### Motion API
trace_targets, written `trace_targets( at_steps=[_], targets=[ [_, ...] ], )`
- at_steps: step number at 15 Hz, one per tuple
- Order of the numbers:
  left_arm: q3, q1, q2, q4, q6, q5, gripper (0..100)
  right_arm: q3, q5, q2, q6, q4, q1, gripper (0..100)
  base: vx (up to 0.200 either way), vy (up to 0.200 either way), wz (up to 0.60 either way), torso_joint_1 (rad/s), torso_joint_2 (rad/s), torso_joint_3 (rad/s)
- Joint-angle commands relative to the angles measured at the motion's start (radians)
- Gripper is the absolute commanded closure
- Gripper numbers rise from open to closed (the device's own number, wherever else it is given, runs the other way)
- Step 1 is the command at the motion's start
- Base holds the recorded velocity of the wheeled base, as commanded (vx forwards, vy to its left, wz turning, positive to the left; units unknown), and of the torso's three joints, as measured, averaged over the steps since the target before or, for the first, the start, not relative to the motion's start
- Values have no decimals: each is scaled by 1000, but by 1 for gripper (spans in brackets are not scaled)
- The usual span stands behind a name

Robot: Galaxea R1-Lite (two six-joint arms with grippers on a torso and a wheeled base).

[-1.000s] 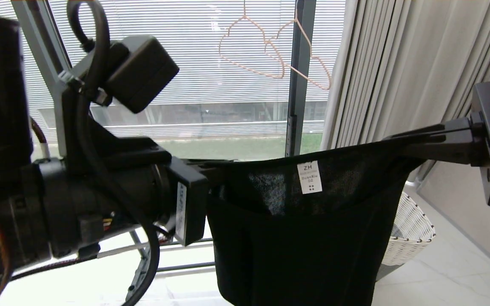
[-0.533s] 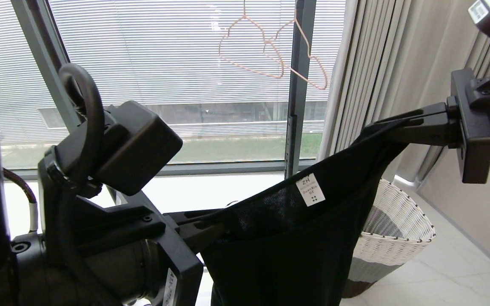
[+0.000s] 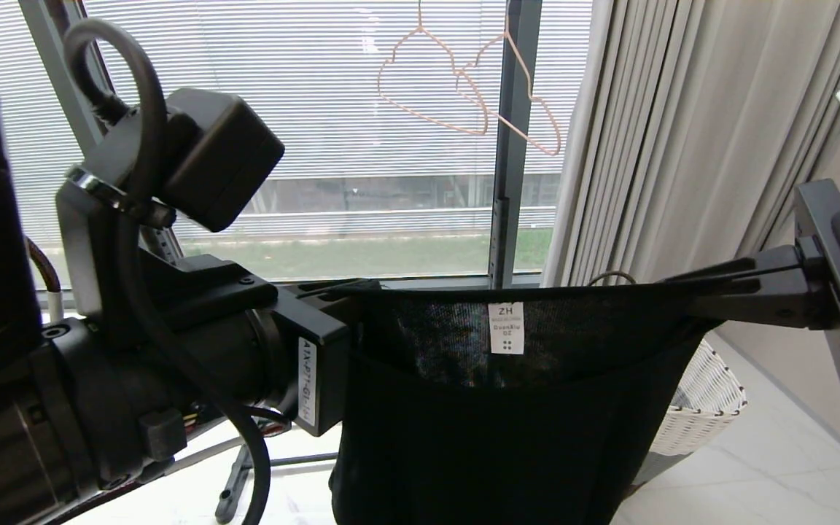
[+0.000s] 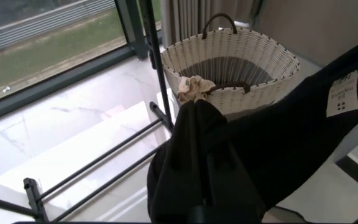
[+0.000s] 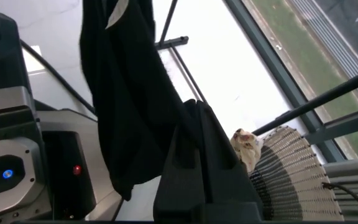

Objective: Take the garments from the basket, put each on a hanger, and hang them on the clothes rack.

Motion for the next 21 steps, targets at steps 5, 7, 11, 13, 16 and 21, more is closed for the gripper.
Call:
trace_targets(
  at_steps=[5,7,11,13,16,21],
  targets=[
    [1,6,16,-2,25,12,100,52,-1,-53,-1,15,25,0,0,0,0,0,0,0],
    [4,8,17,-2,26,47,100,87,-1,-87,-1,15,31,0,0,0,0,0,0,0],
    [107,178,-64,6,184,125,100,210,-176,-175,16,17,-108,0,0,0,0,0,0,0],
    [187,321,-172,44,200,101,100,231,-187,-191,147,12,-237,0,0,0,0,0,0,0],
    [376,526,-369,93,201,70,100,294,-256,-228,274,11,-372,0,0,0,0,0,0,0],
    [509,632,-514,84,193,75,100,541,-368,-280,285,-218,-469,0,0,0,0,0,0,0]
  ],
)
